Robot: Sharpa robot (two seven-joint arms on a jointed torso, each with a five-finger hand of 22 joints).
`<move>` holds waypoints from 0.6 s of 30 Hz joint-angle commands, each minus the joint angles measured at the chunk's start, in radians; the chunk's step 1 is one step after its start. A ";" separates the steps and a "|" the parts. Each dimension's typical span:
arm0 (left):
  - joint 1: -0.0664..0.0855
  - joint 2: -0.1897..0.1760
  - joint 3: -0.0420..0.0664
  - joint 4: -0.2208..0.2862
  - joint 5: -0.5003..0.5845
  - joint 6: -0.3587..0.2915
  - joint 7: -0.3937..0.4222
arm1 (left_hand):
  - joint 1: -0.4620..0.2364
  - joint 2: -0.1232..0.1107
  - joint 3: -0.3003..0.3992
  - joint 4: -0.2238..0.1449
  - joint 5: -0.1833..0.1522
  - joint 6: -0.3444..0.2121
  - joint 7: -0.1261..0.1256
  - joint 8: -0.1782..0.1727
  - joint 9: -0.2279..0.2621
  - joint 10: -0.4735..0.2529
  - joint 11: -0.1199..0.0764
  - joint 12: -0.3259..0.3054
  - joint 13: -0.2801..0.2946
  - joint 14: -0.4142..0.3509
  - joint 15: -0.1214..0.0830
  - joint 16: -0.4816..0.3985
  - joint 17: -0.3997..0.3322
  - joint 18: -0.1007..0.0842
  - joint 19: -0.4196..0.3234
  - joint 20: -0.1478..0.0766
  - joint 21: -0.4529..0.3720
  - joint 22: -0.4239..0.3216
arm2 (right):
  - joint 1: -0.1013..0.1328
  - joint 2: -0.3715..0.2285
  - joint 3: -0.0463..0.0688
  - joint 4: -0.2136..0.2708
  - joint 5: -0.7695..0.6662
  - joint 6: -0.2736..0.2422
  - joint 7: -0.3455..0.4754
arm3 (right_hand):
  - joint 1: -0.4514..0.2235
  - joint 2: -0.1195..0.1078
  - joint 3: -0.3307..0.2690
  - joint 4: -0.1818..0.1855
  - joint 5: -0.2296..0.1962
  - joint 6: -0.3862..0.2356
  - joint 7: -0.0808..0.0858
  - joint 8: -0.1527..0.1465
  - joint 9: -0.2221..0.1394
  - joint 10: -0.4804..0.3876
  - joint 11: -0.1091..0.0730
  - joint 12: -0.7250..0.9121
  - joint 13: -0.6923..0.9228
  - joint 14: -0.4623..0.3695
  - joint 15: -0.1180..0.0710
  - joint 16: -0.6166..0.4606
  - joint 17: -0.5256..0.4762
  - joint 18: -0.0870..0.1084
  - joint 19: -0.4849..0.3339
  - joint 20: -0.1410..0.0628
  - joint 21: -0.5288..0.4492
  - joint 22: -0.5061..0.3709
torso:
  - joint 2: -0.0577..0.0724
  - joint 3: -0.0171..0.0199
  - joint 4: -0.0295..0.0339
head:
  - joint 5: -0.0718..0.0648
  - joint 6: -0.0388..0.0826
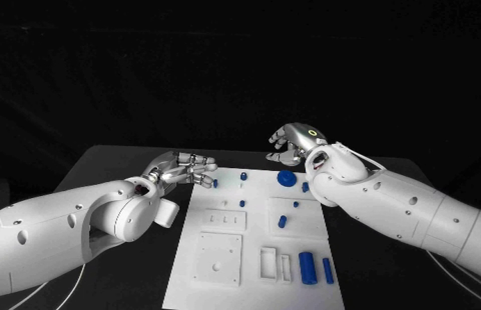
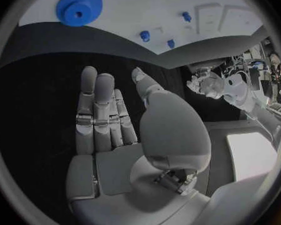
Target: Assemble the parts on the task board
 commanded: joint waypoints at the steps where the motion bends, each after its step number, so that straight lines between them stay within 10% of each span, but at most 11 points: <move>1: 0.003 -0.002 0.001 0.002 -0.002 0.010 0.009 | 0.007 -0.001 0.002 0.003 0.000 0.004 -0.001 -0.001 0.001 -0.003 -0.004 0.000 0.001 0.001 -0.002 0.001 -0.001 0.012 -0.006 -0.001 0.003 -0.002 | 0.001 -0.039 0.013 0.018 0.080 0.099 0.027 | -0.002 0.000 0.009 -0.004 0.000 0.002 -0.005 -0.001 0.001 0.088 -0.025 0.019 0.015 -0.002 -0.018 -0.003 0.002 -0.022 -0.004 -0.017 0.002 0.003 | -0.005 0.0031 -0.0140 | 0.004 -0.001; 5: 0.003 -0.003 0.001 -0.001 -0.002 0.014 0.011 | 0.009 0.002 0.003 0.000 0.001 0.010 -0.006 0.000 0.002 0.003 -0.008 -0.001 0.001 0.001 -0.004 0.001 -0.001 0.011 -0.007 -0.002 0.005 -0.002 | 0.002 -0.062 0.021 0.006 0.103 0.172 0.050 | 0.004 0.001 -0.073 -0.021 0.029 -0.003 -0.018 -0.001 0.002 0.186 -0.062 0.153 0.134 -0.003 -0.044 -0.001 0.017 -0.071 -0.008 -0.057 0.001 0.009 | -0.008 0.0048 -0.0207 | 0.005 -0.004; 8: 0.003 -0.002 0.001 -0.005 -0.002 0.017 0.012 | 0.009 0.004 0.003 -0.001 0.001 0.011 -0.011 -0.001 0.001 0.000 -0.011 -0.001 0.001 0.002 -0.006 0.001 -0.001 0.010 -0.007 -0.004 0.006 -0.002 | 0.002 -0.067 0.024 -0.011 0.115 0.224 0.065 | 0.007 0.028 -0.144 -0.020 0.049 -0.012 -0.018 0.000 0.002 -0.012 -0.066 0.522 0.538 -0.025 -0.049 0.071 0.120 -0.088 0.001 -0.072 0.013 0.039 | -0.009 0.0076 -0.0223 | 0.008 -0.007; 18: 0.002 0.003 0.001 -0.016 -0.018 0.019 0.002 | 0.009 0.004 0.002 -0.005 0.002 0.009 -0.010 -0.002 0.001 -0.004 -0.011 -0.001 0.001 0.001 -0.007 0.001 -0.001 0.008 -0.010 -0.005 0.009 -0.001 | 0.002 -0.055 0.026 -0.080 0.160 0.318 0.099 | 0.003 0.018 -0.192 0.018 0.089 -0.072 -0.019 -0.002 0.000 -0.075 -0.063 0.821 0.910 0.010 -0.040 0.238 0.532 -0.062 0.020 -0.058 0.190 0.230 | -0.008 0.0052 -0.0210 | 0.002 -0.006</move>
